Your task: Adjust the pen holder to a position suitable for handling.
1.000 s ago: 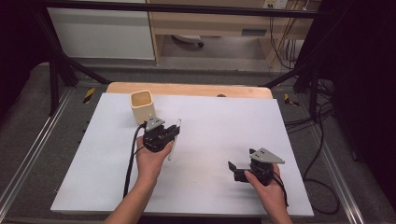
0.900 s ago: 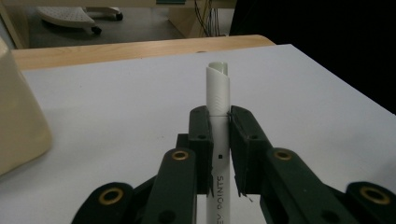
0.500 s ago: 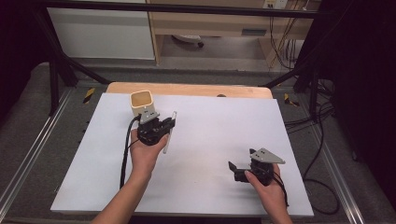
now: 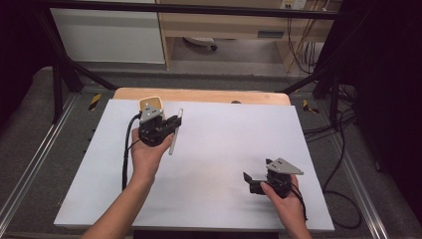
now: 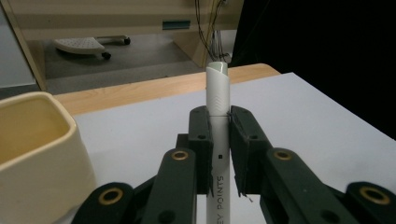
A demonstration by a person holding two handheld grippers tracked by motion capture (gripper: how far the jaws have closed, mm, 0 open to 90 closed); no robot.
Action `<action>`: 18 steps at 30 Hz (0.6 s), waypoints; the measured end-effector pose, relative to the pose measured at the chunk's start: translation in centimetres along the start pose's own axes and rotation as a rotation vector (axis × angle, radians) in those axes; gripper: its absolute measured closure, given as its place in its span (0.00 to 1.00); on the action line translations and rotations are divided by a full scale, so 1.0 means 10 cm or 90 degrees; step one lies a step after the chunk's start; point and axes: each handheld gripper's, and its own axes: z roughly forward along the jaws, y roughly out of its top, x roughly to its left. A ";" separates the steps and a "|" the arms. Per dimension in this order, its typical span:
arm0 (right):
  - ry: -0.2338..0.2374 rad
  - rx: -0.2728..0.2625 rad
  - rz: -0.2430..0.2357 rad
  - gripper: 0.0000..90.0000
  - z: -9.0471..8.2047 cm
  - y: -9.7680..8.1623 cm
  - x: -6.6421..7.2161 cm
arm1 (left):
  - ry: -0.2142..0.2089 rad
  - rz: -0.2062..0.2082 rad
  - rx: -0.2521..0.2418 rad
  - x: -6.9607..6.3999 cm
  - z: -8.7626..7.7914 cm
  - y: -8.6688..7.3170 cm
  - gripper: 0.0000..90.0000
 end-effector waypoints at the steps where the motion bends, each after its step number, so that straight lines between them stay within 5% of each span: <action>1: 0.000 -0.001 -0.001 0.04 0.00 0.00 0.00 | 0.002 0.002 -0.002 0.01 -0.01 0.02 0.88; 18: 0.000 0.000 0.003 0.04 0.00 0.00 -0.01 | 0.011 0.025 -0.030 0.05 -0.10 0.36 0.88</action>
